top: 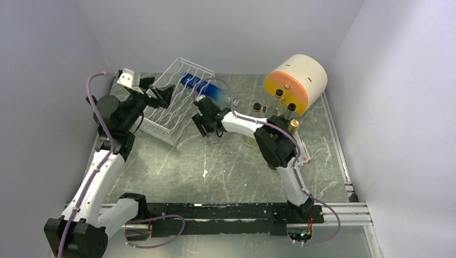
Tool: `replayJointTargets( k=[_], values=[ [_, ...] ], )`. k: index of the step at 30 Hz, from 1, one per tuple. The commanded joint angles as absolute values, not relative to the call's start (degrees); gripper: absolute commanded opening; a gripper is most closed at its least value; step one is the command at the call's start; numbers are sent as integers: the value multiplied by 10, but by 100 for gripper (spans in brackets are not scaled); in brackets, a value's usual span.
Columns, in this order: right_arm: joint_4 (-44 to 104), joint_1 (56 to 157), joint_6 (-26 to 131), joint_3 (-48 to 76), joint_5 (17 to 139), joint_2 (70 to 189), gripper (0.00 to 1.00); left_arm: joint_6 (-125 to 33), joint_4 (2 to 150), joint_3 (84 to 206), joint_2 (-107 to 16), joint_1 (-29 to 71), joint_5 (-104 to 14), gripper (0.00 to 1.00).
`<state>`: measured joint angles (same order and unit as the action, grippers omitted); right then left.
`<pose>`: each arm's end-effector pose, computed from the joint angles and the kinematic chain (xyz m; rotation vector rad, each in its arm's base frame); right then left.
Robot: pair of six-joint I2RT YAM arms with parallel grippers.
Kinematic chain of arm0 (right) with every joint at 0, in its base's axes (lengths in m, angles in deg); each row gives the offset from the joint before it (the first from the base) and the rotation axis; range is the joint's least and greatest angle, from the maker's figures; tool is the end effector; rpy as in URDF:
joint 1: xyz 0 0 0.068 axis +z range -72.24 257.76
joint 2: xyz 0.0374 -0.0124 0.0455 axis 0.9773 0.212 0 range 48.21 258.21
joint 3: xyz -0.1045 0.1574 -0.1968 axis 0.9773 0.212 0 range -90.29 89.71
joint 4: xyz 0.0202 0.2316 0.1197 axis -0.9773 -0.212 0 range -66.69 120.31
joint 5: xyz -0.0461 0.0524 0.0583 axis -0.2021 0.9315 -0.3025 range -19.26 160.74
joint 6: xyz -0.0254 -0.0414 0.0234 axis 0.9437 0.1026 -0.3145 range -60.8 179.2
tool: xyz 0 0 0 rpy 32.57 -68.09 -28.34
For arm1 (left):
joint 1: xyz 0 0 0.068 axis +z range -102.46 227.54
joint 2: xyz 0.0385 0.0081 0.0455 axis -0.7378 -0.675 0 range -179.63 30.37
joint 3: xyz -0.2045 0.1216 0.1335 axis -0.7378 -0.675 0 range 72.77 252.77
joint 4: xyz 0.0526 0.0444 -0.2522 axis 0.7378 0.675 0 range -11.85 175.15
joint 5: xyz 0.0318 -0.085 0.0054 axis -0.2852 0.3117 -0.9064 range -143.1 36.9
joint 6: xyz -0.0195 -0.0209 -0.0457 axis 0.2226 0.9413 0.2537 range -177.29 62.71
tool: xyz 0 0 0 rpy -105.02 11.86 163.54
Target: Take the wine bottle off the wine rack
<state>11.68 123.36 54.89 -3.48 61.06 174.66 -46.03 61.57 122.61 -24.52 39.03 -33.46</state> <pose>0.3415 0.3402 0.1557 -0.8016 2.3322 0.1700 0.2186 -0.0449 0.3892 0.2576 1.3772 -0.5220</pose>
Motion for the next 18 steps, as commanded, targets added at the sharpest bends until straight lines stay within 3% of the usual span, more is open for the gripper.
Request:
replayJointTargets(
  k=[1, 6, 11, 15, 18],
  values=[
    [119, 1238, 537, -19, 611, 1732, 72, -471, 588, 1225, -244, 386, -328, 91],
    [134, 1242, 532, 4, 600, 1727, 72, -472, 589, 1225, -245, 385, -331, 91],
    [143, 1245, 528, 19, 598, 1725, 57, -476, 589, 1223, -248, 383, -336, 91],
    [156, 1252, 529, 44, 590, 1708, 39, -475, 594, 1227, -253, 383, -334, 91],
    [159, 1257, 529, 61, 586, 1691, 32, -474, 590, 1225, -253, 383, -335, 91]
  ],
)
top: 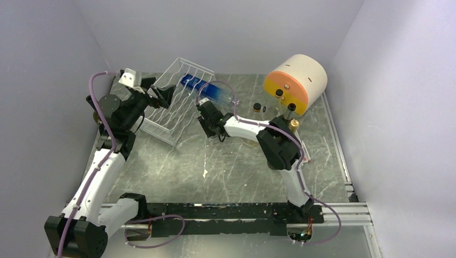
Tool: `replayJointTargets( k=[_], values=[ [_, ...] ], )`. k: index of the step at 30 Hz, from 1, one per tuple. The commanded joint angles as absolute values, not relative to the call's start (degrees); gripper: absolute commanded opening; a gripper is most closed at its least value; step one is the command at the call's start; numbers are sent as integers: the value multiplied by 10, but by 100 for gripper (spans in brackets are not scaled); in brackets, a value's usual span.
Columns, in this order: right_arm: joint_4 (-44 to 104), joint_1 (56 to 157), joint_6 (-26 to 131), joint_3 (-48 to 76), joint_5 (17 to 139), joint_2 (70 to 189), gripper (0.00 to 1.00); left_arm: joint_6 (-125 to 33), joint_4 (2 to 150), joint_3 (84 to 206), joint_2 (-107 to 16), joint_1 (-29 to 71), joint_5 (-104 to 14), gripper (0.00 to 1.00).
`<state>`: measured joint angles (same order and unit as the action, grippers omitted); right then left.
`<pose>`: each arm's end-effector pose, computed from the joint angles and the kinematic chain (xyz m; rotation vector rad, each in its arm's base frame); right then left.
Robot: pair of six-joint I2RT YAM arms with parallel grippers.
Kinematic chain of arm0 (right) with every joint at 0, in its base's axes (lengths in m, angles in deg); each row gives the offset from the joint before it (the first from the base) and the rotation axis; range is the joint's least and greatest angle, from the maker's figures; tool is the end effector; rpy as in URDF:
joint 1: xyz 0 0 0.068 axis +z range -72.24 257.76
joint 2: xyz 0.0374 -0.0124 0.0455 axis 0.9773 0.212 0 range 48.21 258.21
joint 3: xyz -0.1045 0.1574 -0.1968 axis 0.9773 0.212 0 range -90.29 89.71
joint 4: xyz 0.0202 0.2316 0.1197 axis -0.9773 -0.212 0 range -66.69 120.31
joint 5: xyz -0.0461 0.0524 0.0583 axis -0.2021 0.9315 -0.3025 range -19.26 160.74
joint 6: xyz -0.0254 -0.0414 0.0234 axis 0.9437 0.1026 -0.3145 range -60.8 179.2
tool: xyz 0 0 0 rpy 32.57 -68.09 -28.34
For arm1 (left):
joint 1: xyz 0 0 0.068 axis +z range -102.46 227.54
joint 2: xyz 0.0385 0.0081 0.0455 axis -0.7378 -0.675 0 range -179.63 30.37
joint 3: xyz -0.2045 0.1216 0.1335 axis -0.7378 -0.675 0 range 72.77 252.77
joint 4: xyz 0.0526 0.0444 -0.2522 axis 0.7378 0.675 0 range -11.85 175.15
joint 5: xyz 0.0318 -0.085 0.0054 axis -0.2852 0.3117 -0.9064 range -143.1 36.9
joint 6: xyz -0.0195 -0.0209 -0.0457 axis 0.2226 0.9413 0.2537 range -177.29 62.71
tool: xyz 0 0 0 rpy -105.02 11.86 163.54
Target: Take the wine bottle off the wine rack
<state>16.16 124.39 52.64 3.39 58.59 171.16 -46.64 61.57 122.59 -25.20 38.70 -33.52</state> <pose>0.3247 0.3328 0.1526 -0.7473 2.3188 0.1567 0.2216 -0.0467 0.3866 0.2667 1.3870 -0.5183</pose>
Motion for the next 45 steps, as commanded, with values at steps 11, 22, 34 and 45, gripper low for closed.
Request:
replayJointTargets(
  k=[11, 22, 34, 45],
  values=[
    [148, 1267, 509, 121, 622, 1591, 4, -474, 591, 1227, -261, 383, -330, 92],
    [114, 1267, 455, 183, 698, 1496, 0, -489, 570, 1216, -268, 363, -332, 96],
    [53, 1267, 397, 179, 774, 1460, 0, -665, 565, 1170, -223, 208, -425, 99],
    [18, 1265, 422, 220, 823, 1403, 0, -614, 782, 1152, -104, 163, -354, 97]
  ],
)
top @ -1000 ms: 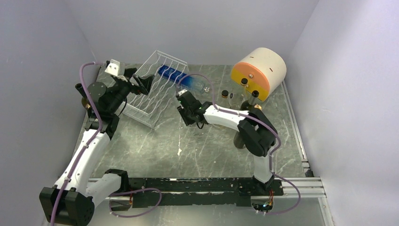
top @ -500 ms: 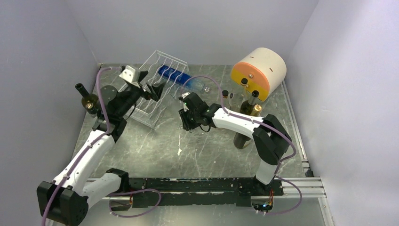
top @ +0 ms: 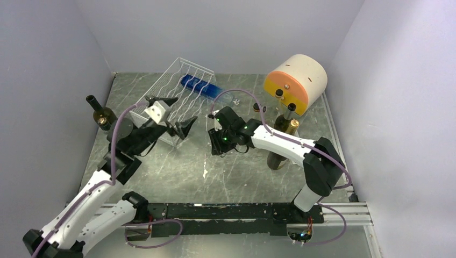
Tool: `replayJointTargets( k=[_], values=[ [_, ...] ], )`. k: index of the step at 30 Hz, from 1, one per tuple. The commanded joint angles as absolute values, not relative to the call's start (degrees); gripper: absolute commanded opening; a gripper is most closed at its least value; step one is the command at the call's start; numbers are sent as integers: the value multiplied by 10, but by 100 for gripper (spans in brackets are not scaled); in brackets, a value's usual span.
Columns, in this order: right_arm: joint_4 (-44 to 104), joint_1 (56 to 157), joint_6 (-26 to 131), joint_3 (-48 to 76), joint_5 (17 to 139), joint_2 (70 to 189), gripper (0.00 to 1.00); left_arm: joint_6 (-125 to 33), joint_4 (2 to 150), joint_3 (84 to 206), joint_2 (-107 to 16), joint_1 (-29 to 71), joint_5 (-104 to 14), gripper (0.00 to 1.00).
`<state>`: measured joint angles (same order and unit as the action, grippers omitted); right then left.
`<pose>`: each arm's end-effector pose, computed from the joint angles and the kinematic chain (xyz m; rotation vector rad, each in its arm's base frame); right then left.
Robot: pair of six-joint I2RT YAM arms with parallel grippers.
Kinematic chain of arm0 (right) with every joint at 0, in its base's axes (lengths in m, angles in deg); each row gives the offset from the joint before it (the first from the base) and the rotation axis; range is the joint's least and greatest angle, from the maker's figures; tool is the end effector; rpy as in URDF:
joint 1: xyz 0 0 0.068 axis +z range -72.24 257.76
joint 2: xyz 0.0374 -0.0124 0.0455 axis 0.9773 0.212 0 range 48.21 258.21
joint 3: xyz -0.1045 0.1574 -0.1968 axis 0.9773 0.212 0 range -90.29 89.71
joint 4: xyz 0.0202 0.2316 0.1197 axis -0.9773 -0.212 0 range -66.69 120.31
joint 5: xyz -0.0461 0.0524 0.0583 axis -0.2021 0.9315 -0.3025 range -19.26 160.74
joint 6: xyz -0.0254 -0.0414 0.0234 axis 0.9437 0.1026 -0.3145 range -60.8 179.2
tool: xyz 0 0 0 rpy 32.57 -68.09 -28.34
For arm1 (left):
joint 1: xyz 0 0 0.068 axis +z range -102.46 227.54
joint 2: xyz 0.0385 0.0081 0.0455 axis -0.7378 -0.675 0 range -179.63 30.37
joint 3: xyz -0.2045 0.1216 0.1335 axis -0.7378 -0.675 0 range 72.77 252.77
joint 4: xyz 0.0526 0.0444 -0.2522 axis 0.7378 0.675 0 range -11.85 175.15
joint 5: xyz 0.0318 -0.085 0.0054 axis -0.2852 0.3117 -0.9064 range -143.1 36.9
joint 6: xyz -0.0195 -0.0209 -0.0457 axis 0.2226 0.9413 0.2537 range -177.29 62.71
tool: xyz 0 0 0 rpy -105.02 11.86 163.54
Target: Take the wine bottle off the wine rack
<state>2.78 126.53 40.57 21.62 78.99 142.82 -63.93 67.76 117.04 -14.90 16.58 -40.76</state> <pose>0.2278 0.2677 0.2325 -0.7422 2.5203 0.6304 0.1569 -0.1031 0.3745 0.6281 1.2841 -0.5021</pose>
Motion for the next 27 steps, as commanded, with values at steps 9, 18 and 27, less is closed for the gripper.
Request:
replayJointTargets(
  k=[9, 18, 27],
  values=[
    [2, 1261, 458, 232, 863, 1383, 0, -628, 880, 1078, -77, 137, -307, 100],
    [13, 1239, 466, 264, 908, 1364, 0, -705, 876, 1056, -124, 42, -378, 99],
    [12, 1224, 471, 262, 976, 1366, 0, -852, 813, 1016, -153, -75, -489, 100]
  ],
)
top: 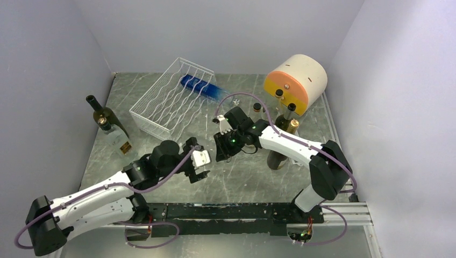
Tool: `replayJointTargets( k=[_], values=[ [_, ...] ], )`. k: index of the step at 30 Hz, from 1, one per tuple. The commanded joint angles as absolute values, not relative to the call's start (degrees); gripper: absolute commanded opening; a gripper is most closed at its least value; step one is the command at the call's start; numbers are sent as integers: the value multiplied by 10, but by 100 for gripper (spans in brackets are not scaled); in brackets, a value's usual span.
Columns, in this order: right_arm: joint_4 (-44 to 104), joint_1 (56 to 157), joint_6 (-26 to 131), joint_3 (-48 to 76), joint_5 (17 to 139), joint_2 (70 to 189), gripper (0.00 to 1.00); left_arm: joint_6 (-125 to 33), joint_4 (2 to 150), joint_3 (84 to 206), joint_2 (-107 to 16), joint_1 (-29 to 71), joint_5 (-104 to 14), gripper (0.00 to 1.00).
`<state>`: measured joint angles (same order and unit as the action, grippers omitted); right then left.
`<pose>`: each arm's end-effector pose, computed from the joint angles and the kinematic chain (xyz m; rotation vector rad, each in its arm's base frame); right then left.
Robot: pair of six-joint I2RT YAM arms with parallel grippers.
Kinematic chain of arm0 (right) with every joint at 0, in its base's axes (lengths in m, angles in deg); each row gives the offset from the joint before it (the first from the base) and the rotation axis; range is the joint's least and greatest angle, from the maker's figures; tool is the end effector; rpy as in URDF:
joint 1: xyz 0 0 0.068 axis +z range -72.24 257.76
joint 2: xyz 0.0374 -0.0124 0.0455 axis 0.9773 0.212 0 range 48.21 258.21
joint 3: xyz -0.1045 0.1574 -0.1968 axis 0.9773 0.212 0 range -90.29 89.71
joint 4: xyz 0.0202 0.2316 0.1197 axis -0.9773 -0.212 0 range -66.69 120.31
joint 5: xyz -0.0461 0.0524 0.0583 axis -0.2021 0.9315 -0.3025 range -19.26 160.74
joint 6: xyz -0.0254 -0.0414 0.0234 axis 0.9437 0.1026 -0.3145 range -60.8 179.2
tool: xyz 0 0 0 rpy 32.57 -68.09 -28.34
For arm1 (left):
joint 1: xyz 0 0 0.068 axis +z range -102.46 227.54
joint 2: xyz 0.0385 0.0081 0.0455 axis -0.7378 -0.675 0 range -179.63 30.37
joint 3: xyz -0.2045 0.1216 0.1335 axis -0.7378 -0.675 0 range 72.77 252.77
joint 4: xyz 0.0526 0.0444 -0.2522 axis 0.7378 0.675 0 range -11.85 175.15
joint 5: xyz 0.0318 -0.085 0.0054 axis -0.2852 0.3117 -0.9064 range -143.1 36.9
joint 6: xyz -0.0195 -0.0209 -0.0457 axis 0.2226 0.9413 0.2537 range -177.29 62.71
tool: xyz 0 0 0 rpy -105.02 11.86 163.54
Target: Take the wine bottle off the wine rack
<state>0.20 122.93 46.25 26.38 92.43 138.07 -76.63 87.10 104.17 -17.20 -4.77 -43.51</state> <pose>0.2193 0.2393 0.2323 -0.8946 2.5412 0.8419 0.1130 -0.1562 0.2515 1.2826 1.5908 -0.5322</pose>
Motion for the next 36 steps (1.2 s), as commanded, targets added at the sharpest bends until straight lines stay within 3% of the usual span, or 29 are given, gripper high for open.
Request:
replayJointTargets(
  k=[1, 16, 19, 21, 27, 31, 36],
  values=[
    [14, 1224, 471, 262, 982, 1365, 0, -874, 801, 1010, -158, -82, -498, 99],
    [37, 1226, 458, 288, 1030, 1349, 0, -993, 662, 978, -310, -95, -544, 99],
    [30, 1227, 457, 290, 1029, 1338, 0, -978, 657, 998, -368, -95, -521, 94],
    [28, 1229, 453, 292, 1031, 1331, 0, -973, 647, 1004, -387, -95, -506, 85],
    [14, 1236, 438, 295, 1015, 1310, 0, -964, 649, 1013, -383, -96, -523, 45],
    [7, 1236, 429, 294, 995, 1282, 31, -942, 670, 1011, -346, -105, -538, 21],
    [-4, 1235, 425, 280, 990, 1247, 59, -874, 687, 1009, -296, -121, -572, 13]
  ],
)
